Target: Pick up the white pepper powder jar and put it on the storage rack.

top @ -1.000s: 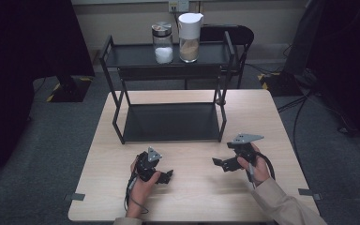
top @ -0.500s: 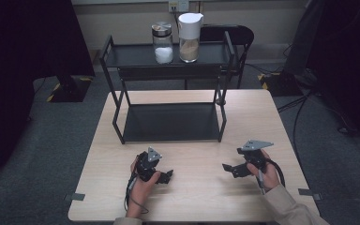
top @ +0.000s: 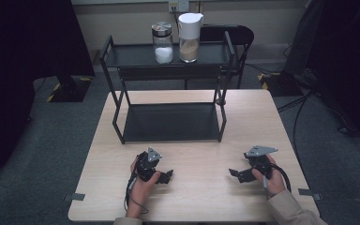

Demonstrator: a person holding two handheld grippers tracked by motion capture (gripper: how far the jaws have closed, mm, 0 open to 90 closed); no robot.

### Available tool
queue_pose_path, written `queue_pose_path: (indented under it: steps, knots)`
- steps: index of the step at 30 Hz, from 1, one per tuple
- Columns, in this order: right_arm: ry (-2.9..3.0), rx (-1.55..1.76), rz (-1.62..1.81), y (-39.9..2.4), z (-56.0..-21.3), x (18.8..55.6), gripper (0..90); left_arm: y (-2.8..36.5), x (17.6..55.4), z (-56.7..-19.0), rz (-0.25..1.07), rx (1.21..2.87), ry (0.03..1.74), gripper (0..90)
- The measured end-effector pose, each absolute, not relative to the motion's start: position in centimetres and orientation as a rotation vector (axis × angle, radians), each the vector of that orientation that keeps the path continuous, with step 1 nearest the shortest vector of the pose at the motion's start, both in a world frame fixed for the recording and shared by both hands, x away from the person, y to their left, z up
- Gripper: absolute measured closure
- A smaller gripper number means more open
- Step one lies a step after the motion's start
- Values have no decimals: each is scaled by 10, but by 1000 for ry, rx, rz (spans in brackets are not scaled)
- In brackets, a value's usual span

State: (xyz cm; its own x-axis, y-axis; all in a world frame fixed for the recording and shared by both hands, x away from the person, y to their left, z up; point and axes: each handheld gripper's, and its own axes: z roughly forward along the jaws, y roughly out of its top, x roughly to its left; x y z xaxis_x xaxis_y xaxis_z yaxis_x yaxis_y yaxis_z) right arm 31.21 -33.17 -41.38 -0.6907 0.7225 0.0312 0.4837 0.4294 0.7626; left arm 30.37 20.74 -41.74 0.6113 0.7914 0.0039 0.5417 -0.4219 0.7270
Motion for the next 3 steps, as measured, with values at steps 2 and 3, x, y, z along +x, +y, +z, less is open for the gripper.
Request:
queue_pose_path:
  steps: [2, 3]
  knots:
    - [2383, 1038, 1104, -330, -414, 311, 12, 207, 304, -417, 455, 2131, 1045, 0]
    - [2389, 1030, 1078, -327, -414, 311, 14, 207, 304, -417, 455, 2132, 1045, 0]
